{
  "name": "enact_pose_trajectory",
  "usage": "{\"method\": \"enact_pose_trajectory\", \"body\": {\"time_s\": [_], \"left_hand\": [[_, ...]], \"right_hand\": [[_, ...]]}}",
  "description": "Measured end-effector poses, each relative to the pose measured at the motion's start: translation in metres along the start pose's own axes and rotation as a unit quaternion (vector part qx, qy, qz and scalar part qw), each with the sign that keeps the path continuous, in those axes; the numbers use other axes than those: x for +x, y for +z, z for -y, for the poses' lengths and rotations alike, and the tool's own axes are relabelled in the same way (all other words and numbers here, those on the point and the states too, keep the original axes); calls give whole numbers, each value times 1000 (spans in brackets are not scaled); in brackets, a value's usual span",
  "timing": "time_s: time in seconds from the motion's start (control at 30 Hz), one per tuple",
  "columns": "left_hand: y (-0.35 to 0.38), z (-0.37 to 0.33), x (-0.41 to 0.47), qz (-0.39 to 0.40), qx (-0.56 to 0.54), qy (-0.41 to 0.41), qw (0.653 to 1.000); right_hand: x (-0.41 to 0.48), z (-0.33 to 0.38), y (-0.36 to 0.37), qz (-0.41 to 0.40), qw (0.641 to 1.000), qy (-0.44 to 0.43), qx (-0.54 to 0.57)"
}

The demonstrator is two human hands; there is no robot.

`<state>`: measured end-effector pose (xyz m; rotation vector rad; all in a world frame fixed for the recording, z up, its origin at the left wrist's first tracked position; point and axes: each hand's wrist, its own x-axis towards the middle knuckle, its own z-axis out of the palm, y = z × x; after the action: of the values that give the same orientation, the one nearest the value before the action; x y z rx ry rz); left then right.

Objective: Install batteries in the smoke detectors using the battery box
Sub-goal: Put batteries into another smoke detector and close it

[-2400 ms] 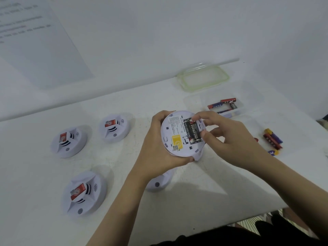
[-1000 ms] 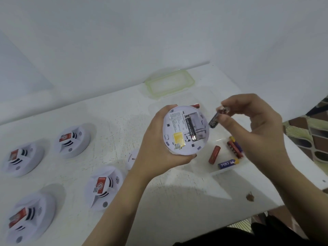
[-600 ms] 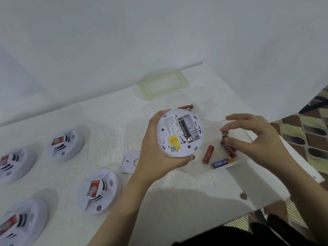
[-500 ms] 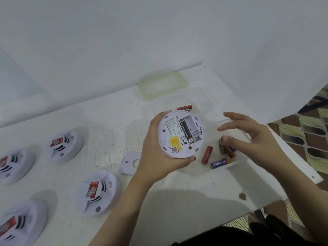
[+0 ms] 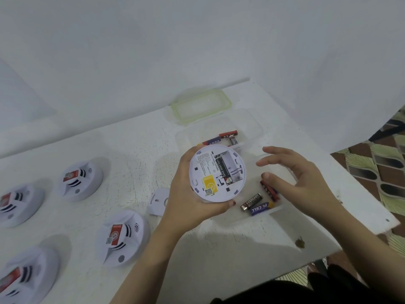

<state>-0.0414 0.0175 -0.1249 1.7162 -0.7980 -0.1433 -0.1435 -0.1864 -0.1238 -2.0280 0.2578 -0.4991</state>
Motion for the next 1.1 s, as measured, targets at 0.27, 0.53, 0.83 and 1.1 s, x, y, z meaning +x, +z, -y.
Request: {"method": "enact_pose_trajectory", "body": {"time_s": [0.27,0.53,0.83,1.1], "left_hand": [[-6,-1,3,-2,17,15,1000],[-9,-15,11,16,67,43,997],[-11,-29,17,45,120,108,986],[-12,-34,17,63,124,103,985]], "right_hand": [[-2,5,4,0,998,-29,-56],[19,36,-6,46,954,-205,-212],[43,59,-6,162,868,-289,-369],[44,67,0,166,827,-366,-393]]}}
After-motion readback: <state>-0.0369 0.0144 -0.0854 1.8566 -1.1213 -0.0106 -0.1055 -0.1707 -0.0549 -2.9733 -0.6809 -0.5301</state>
